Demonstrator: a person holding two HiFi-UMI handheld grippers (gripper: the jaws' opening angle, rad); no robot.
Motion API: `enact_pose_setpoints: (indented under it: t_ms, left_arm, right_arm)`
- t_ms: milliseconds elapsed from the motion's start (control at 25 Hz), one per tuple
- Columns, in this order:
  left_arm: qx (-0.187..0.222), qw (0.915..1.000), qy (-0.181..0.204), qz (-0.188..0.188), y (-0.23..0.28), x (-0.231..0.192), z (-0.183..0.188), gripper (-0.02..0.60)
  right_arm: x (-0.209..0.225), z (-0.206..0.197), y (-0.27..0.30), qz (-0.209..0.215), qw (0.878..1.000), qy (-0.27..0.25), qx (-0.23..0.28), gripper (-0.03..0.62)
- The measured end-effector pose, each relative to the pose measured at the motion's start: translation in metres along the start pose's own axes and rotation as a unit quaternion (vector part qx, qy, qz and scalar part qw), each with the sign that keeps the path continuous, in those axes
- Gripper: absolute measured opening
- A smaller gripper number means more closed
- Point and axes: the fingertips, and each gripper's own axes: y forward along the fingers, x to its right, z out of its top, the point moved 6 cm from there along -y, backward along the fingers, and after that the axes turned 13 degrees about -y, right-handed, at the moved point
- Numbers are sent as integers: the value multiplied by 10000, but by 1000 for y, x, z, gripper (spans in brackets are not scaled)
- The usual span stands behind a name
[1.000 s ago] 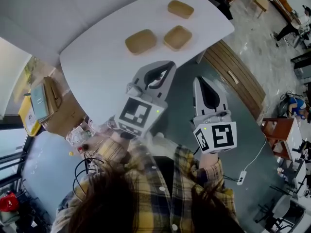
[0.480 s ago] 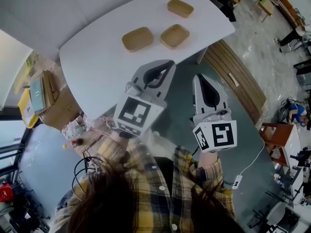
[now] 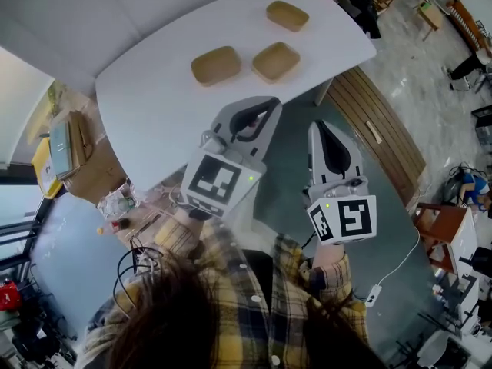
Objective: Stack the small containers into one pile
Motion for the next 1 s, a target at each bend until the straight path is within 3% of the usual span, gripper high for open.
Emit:
enact_pose_setpoints:
  t_ms: [440, 680, 1000]
  left_arm:
    - [153, 9998, 32, 88, 99, -72, 14, 17]
    - [244, 9987, -40, 448, 135, -132, 28, 17]
    - [247, 9964, -58, 805, 140, -190, 34, 17]
  right_arm:
    - [61, -20, 104, 156, 9997, -117, -168, 14]
    - [85, -14, 182, 544, 9979, -259, -223, 15]
    - [76, -14, 246, 830, 9960, -278, -157, 14]
